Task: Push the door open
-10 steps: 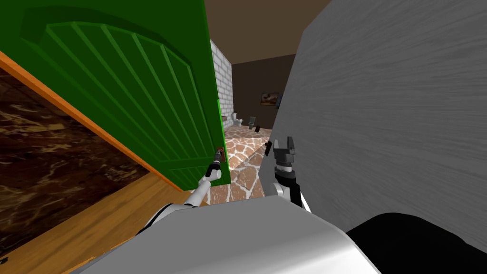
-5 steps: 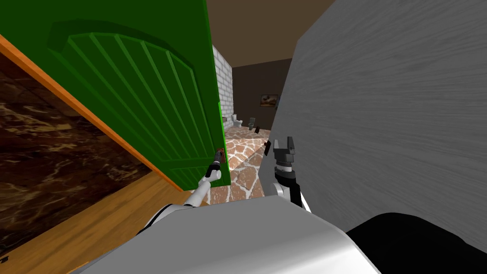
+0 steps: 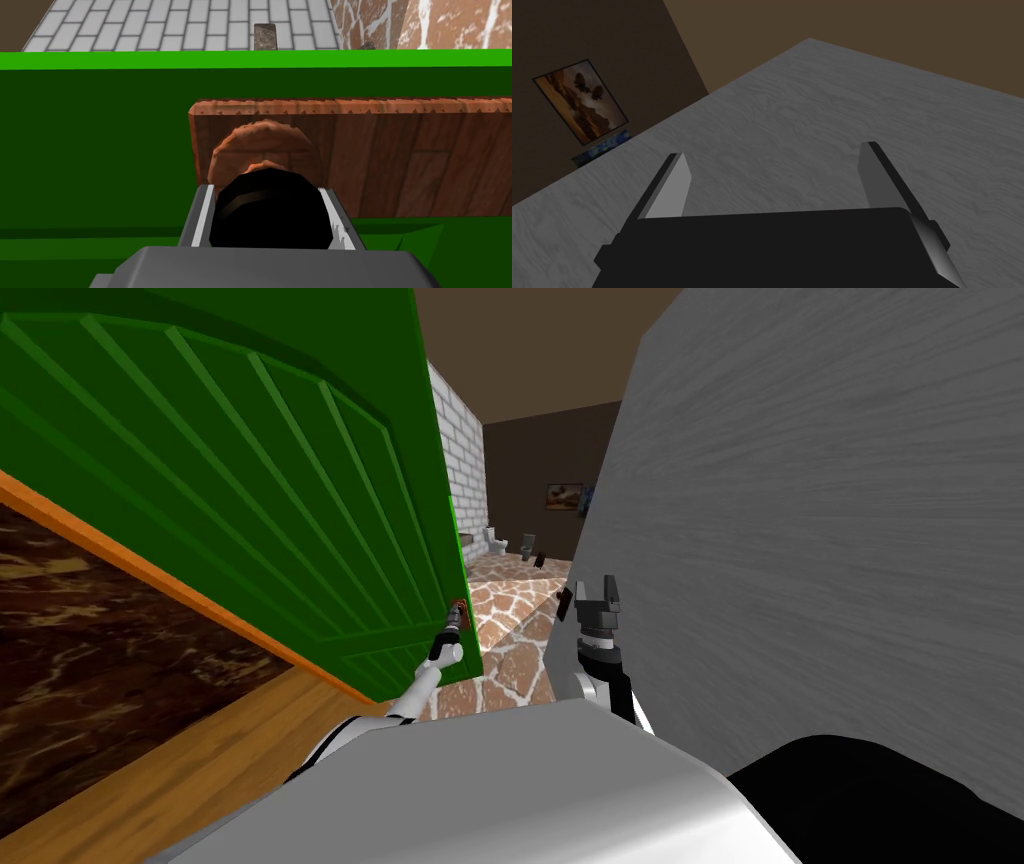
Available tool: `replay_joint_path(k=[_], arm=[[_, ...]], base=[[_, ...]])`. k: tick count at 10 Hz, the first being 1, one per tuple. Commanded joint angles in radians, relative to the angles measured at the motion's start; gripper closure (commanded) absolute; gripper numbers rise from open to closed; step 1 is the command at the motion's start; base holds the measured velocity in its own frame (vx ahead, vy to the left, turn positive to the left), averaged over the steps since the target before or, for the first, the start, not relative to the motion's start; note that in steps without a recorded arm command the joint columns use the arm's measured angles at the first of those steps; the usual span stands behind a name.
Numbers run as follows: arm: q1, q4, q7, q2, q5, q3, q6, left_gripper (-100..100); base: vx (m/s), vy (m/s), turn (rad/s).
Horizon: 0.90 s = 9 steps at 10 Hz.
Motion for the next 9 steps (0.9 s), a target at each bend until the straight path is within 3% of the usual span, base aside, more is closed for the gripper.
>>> replay_joint_path(k=[1, 5, 6, 9], arm=[[-0.012, 0.020, -0.001, 0.018, 0.006, 0.009, -0.032, 100], [-0.032, 0.046, -0.064, 0.022, 0.051, 0.057, -0.068, 100], [-0.041, 0.068, -0.053, 0.021, 0.045, 0.040, -0.062, -100], [-0.049, 0.071, -0.073, -0.001, 0.049, 0.043, -0.056, -100]], base=[[0.140, -0.021, 0.000], [0.135, 0.002, 0.026], [-0.045, 0.017, 0.107], [-0.205, -0.024, 0.064]])
